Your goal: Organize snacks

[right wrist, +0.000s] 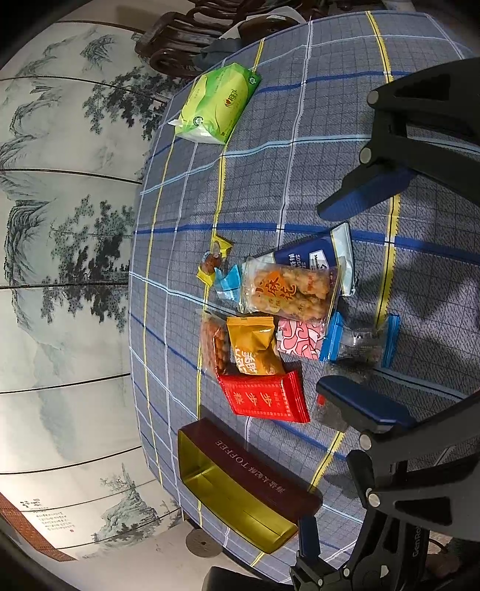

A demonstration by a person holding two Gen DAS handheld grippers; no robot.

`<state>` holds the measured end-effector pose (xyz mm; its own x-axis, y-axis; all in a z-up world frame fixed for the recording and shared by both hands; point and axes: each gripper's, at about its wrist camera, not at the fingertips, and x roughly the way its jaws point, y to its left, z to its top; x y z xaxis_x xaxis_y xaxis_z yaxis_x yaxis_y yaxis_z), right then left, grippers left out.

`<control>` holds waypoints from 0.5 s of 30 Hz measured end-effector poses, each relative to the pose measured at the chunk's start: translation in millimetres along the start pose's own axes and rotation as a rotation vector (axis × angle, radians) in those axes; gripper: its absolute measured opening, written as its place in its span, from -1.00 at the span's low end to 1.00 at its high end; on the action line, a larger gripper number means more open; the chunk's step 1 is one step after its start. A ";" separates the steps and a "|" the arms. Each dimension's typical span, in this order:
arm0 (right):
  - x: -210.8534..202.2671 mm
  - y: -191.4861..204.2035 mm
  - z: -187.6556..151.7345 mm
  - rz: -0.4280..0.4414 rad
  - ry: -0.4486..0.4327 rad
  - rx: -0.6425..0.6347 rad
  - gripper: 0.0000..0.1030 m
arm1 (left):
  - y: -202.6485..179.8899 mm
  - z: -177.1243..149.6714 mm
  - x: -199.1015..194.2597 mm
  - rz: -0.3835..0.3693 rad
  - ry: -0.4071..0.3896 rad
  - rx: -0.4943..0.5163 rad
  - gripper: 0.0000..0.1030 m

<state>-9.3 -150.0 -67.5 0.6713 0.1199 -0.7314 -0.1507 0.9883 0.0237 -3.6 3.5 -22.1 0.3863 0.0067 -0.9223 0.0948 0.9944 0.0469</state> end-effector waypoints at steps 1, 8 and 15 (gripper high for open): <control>0.2 0.4 0.1 0.002 0.001 0.001 0.70 | -0.4 0.0 0.2 0.001 0.001 0.001 0.99; 1.3 1.3 0.1 0.006 0.003 -0.006 0.70 | -1.2 0.1 1.2 0.003 0.001 0.005 0.99; 1.6 0.7 0.0 0.007 0.003 -0.004 0.70 | -2.3 0.5 1.8 0.004 0.002 0.007 0.99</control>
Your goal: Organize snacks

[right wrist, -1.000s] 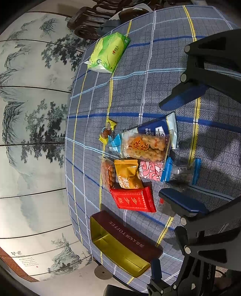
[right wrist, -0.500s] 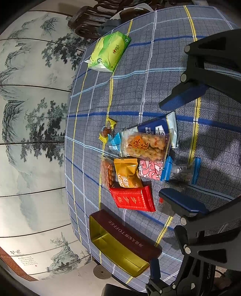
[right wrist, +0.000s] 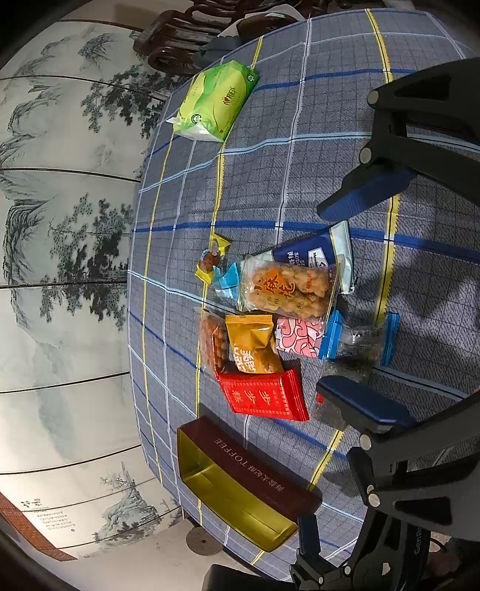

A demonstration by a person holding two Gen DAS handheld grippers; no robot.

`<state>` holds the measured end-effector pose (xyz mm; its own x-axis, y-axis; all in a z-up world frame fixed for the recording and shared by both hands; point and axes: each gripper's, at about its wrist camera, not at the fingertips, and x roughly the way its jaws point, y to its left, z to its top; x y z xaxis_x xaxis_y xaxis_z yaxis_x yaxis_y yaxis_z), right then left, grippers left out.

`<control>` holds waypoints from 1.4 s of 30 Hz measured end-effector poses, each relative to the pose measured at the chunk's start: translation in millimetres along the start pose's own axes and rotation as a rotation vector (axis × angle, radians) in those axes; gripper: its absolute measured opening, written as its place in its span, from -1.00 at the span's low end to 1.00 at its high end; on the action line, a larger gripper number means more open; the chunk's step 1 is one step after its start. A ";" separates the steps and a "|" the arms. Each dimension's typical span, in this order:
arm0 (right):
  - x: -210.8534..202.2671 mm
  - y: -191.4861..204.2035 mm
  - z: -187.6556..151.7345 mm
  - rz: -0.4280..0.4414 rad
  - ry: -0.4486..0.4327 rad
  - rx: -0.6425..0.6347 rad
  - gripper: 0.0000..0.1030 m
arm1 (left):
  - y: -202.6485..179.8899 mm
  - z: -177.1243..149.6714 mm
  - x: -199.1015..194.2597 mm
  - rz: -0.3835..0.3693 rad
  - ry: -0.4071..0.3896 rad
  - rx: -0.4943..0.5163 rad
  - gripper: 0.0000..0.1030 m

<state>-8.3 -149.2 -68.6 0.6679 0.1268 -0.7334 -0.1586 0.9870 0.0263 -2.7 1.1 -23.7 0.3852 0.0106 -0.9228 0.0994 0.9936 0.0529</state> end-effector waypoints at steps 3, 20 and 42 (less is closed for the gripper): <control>0.6 0.4 -0.3 0.001 0.001 0.002 0.70 | -0.1 0.0 0.0 0.001 0.000 0.000 0.99; 13.1 -7.1 1.1 -0.006 0.017 -0.005 0.39 | 3.8 -0.5 3.8 -0.023 0.000 -0.012 0.99; 77.7 -14.9 27.0 0.032 0.118 0.043 -0.07 | -2.9 10.7 10.6 -0.074 -0.037 0.050 0.96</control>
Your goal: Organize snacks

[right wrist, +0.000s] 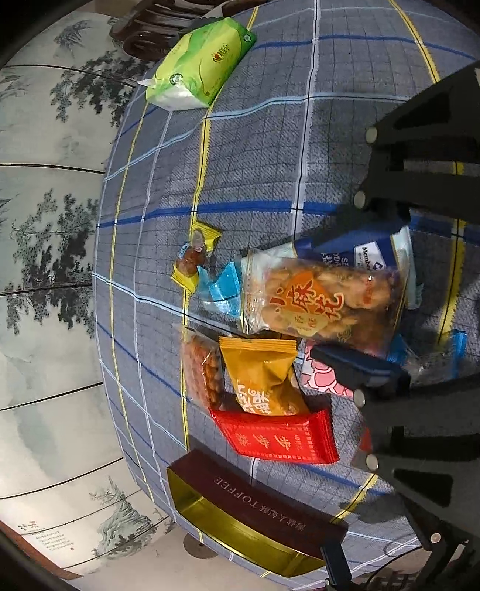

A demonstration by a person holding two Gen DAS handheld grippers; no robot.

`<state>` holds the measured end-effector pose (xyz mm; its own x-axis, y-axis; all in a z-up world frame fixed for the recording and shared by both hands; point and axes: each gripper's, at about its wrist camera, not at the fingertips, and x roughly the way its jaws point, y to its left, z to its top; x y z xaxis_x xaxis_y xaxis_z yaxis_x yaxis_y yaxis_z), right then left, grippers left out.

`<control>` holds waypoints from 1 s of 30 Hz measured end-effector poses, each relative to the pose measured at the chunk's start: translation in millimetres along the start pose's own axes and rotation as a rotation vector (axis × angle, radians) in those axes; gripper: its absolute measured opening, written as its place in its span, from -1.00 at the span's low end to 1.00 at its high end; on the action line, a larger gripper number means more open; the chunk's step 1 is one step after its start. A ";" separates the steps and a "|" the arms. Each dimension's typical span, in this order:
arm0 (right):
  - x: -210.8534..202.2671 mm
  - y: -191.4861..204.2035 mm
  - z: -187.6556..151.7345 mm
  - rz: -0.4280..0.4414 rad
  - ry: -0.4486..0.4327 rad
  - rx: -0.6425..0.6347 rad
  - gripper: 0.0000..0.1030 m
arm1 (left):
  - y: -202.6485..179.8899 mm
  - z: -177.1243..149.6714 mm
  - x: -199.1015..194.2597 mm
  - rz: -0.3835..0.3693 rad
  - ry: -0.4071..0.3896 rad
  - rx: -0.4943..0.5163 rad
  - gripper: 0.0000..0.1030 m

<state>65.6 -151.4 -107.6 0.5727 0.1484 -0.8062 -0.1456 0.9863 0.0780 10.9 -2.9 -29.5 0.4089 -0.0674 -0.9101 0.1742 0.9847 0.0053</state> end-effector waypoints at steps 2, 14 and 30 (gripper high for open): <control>1.0 -0.5 1.3 0.001 0.000 -0.001 -0.13 | -2.9 0.3 1.5 -0.010 0.004 0.006 0.96; -5.7 -8.6 -6.2 0.000 -0.023 -0.027 -0.27 | -18.4 2.6 2.9 -0.072 0.022 0.009 0.96; -13.4 -72.6 -20.4 -0.054 -0.042 0.065 -0.27 | -42.0 15.7 17.8 -0.101 0.061 -0.019 0.96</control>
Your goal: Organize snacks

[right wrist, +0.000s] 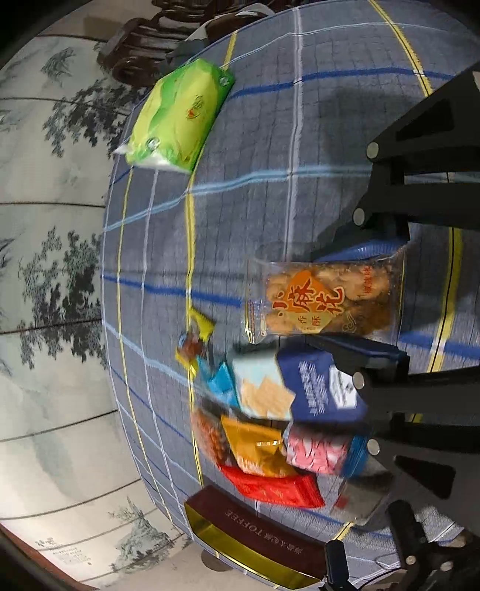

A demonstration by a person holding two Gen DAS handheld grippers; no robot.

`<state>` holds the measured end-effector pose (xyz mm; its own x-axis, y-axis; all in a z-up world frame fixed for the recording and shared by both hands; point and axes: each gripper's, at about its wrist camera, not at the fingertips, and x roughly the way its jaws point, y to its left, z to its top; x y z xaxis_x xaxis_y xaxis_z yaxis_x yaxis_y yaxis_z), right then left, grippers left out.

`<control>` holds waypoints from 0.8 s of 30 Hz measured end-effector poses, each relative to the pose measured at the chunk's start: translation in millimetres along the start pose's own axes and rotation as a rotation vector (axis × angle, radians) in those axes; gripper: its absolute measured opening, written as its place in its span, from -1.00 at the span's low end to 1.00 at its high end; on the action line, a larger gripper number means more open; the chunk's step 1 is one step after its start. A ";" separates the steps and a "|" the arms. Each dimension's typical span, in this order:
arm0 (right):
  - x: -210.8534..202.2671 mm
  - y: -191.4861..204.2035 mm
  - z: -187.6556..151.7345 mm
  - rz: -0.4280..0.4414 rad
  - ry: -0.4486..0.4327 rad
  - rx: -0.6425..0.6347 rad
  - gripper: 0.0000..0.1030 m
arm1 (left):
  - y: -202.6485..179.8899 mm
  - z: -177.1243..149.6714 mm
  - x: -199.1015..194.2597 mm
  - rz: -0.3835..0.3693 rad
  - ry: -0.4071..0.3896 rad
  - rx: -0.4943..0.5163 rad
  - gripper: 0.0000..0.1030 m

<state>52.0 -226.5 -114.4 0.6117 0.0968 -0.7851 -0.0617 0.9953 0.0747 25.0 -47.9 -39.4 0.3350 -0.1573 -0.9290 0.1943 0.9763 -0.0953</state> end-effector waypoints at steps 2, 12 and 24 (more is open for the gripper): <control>1.2 -6.0 -1.8 -0.001 0.004 0.013 -0.27 | -1.2 1.9 3.1 0.012 0.003 -0.006 0.96; 8.3 -28.7 -7.4 -0.004 -0.002 0.066 -0.27 | 5.1 0.5 13.4 0.039 0.026 -0.021 0.71; 7.6 -28.8 -9.7 -0.007 -0.013 0.069 -0.27 | 7.9 1.5 23.5 0.052 0.058 -0.006 0.57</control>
<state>50.8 -254.4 -128.5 0.6225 0.0892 -0.7775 -0.0031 0.9938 0.1116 35.8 -44.1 -61.4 0.2901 -0.0977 -0.9520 0.1729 0.9838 -0.0483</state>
